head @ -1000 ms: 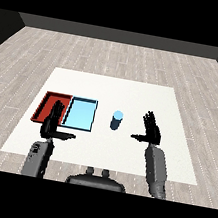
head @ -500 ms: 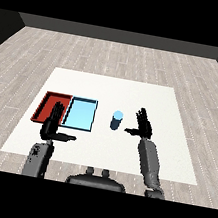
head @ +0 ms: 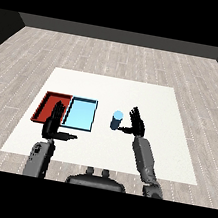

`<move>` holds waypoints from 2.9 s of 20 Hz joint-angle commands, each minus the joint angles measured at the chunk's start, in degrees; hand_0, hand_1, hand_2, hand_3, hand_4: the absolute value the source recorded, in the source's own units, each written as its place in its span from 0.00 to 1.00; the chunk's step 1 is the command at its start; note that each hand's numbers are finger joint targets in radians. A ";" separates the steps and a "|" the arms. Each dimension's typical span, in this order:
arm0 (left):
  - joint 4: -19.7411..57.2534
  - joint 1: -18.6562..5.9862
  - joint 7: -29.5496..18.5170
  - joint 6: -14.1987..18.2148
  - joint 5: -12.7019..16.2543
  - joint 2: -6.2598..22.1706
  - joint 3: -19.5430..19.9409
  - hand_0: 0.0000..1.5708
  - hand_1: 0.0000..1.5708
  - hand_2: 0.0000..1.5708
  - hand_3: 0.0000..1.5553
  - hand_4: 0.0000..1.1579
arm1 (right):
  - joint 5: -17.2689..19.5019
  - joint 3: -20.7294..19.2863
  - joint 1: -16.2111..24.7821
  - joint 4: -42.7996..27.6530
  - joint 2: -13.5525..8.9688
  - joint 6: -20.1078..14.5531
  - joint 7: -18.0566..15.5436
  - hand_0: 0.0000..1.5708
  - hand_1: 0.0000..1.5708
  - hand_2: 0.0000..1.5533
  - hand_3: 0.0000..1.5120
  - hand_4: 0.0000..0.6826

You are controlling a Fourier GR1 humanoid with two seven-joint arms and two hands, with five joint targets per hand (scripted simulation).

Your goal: Pick the blue can and put it in the blue box

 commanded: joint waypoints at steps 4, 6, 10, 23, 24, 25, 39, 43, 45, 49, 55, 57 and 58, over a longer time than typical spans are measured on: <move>2.18 0.66 -3.01 -0.81 0.04 0.36 0.75 0.00 0.00 0.00 0.00 0.00 | 0.33 5.43 -4.12 5.94 0.24 -4.45 -3.83 0.00 0.00 0.00 0.00 0.00; 2.91 -1.32 -2.49 1.61 -1.91 -1.49 -0.95 0.00 0.00 0.00 0.00 0.00 | -5.05 11.48 -8.28 10.29 0.24 -9.66 -4.22 0.00 0.00 0.00 0.00 0.00; -3.84 3.40 0.80 -1.20 1.24 0.08 -0.20 0.00 0.00 0.00 0.00 0.00 | -2.82 6.64 -8.79 17.59 0.24 -5.04 -8.83 0.00 0.00 0.00 0.00 0.00; -4.57 1.78 3.17 -0.27 0.91 -0.35 -0.58 0.00 0.00 0.00 0.00 0.00 | -9.26 14.29 -16.91 27.89 0.24 -7.52 -11.04 0.00 0.00 0.00 0.00 0.00; -1.23 1.02 0.98 -2.02 2.98 0.98 2.06 0.00 0.00 0.00 0.00 0.00 | -10.46 14.21 -20.38 29.09 0.24 -8.53 -9.47 0.00 0.00 0.00 0.00 0.00; -1.92 -1.89 4.54 0.53 0.77 -0.04 0.08 0.00 0.00 0.00 0.00 0.00 | -11.66 15.40 -19.14 32.33 0.24 -6.33 -13.62 0.00 0.00 0.00 0.00 0.00; -4.99 0.31 4.75 0.47 2.54 -0.39 1.13 0.00 0.00 0.00 0.00 0.00 | -24.89 26.63 -26.28 37.13 0.24 -12.85 -11.28 0.00 0.00 0.00 0.00 0.00; -4.59 0.47 4.33 0.03 2.62 -0.33 1.03 0.00 0.00 0.00 0.00 0.00 | -21.12 32.15 -23.93 37.48 0.24 -24.51 -7.73 1.00 1.00 1.00 1.00 0.79; -2.53 0.04 1.83 -0.11 2.39 0.06 2.14 0.00 0.00 0.00 0.00 0.00 | -19.40 33.20 -28.17 38.93 0.24 -27.66 -4.54 0.99 0.99 0.99 0.99 0.79; -2.65 -0.60 3.30 -0.02 2.49 -0.05 1.64 0.00 0.00 0.00 0.00 0.00 | -18.55 37.95 -27.03 39.87 0.24 -30.14 -2.30 0.95 0.95 0.98 0.98 0.77; -5.40 0.06 6.27 -2.05 5.41 1.83 3.06 0.00 0.00 0.00 0.00 0.00 | -20.56 40.89 -25.06 35.55 0.23 -31.66 -3.69 0.96 0.96 0.97 0.96 0.81; -4.72 3.88 1.89 -1.16 2.37 -0.46 0.59 0.00 0.00 0.00 0.00 0.00 | -18.80 35.75 -29.20 39.67 0.23 -28.26 -5.70 0.94 0.94 0.96 0.95 0.80; -1.81 3.35 -0.07 -2.00 2.27 -1.08 -0.15 0.00 0.00 0.00 0.00 0.00 | -16.77 36.62 -27.12 34.52 0.01 -29.13 -4.95 0.96 0.96 0.96 0.94 0.82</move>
